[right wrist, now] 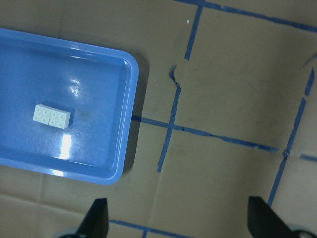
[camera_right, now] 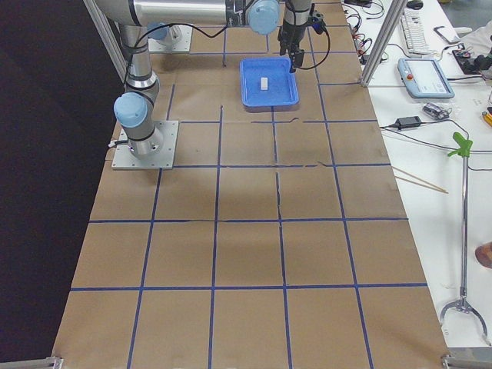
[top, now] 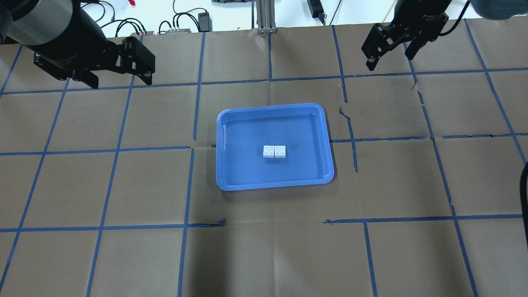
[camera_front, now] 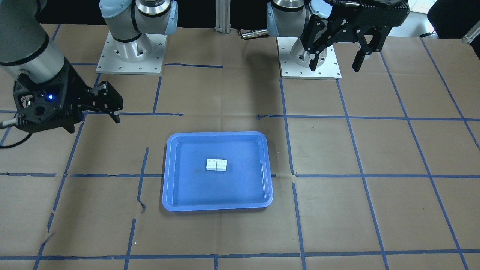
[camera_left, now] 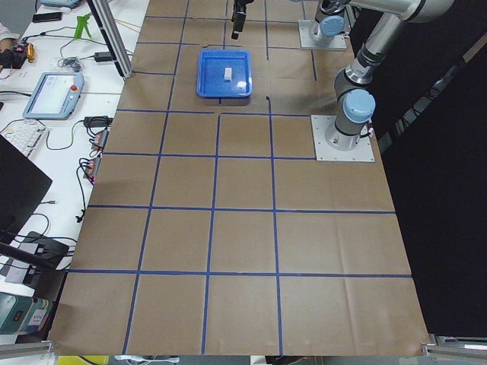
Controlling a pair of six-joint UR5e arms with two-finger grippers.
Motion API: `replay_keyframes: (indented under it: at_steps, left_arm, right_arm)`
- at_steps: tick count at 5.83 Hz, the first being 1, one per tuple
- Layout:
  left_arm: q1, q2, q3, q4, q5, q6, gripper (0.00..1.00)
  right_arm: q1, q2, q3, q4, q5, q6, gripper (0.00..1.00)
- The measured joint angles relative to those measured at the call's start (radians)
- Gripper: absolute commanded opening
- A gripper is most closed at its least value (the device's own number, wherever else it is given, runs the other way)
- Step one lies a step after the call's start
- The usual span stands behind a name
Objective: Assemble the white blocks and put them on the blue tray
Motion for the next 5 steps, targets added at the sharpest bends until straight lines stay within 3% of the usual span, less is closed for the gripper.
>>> replay_keyframes:
  at_steps: [2,5]
  left_arm:
    - [0.001,0.000,0.001,0.000,0.000,0.000,0.99]
    - [0.001,0.000,0.001,0.001,0.000,0.000,0.99]
  right_arm:
    - [0.016,-0.069,0.004,0.101,-0.005,0.251,1.00]
    - [0.043,-0.074,0.014,0.111,-0.015,0.290,1.00]
